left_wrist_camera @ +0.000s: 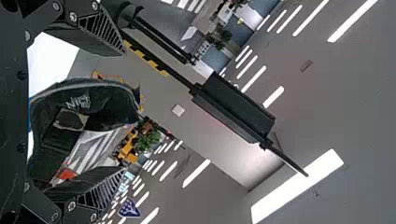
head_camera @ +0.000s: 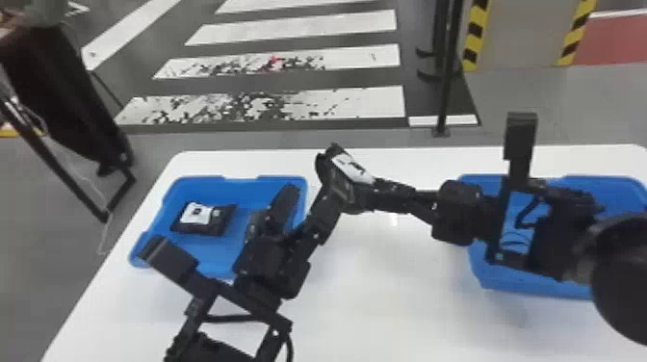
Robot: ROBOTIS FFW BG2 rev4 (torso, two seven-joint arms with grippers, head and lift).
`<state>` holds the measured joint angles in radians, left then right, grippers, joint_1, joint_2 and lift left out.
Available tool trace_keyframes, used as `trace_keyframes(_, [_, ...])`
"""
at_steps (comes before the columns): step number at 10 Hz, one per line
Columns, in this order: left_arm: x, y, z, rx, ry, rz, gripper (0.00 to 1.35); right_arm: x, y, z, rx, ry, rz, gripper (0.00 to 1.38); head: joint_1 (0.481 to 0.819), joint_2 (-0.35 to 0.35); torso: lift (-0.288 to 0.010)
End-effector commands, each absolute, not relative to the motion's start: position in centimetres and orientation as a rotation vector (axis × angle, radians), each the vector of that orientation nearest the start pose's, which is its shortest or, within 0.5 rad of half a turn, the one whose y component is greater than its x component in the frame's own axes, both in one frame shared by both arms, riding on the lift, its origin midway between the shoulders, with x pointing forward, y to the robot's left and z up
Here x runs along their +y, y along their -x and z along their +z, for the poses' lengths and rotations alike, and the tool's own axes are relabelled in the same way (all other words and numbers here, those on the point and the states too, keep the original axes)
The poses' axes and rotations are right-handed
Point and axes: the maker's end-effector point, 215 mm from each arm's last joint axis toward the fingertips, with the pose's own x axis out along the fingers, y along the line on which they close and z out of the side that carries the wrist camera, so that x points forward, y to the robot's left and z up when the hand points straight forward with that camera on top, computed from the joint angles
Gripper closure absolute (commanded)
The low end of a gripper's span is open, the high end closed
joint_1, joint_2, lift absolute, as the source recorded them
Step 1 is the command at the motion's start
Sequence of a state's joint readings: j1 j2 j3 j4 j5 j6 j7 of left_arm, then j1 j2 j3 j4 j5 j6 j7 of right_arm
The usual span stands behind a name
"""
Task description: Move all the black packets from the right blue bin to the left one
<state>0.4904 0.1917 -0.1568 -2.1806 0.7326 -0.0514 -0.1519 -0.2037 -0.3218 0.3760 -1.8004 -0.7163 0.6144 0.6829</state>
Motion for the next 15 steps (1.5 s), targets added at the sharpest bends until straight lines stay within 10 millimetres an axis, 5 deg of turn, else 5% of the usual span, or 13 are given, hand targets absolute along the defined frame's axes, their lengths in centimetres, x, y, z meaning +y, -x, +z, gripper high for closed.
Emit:
trace_keyframes(1, [13.7, -43.1, -23.7, -0.119, 0.628, -0.385, 0.19, 6.0, -45.0, -27.9, 0.336, -0.379, 1.289, 1.16, 0.695, 0.216, -0.168])
trace_keyframes(4, [14.3, -43.2, -23.9, -0.130, 0.592, -0.369, 0.19, 8.0, -42.8, -29.0, 0.392, -0.415, 1.344, 1.16, 0.695, 0.258, -0.168])
trace_keyframes(8, [13.2, -43.4, -25.6, -0.070, 0.572, -0.389, 0.19, 8.7, -42.3, -27.8, 0.371, -0.398, 1.372, 1.16, 0.695, 0.286, -0.168])
trace_keyframes(9, [13.5, -43.5, -25.7, -0.071, 0.549, -0.385, 0.43, 8.8, -42.2, -28.1, 0.377, -0.399, 1.373, 1.16, 0.695, 0.283, -0.168])
trace_keyframes(10, [13.7, -43.5, -25.9, -0.064, 0.549, -0.377, 1.07, 8.7, -42.3, -28.0, 0.372, -0.400, 1.370, 1.16, 0.695, 0.283, -0.168])
trace_keyframes(11, [13.8, -43.5, -26.0, -0.068, 0.531, -0.370, 1.21, 8.7, -42.3, -28.1, 0.373, -0.403, 1.371, 1.16, 0.695, 0.286, -0.168])
trace_keyframes(15, [13.2, -42.9, -26.7, 0.014, 0.453, -0.373, 1.21, 8.7, -42.6, -29.2, 0.402, -0.421, 1.361, 1.16, 0.695, 0.280, -0.168])
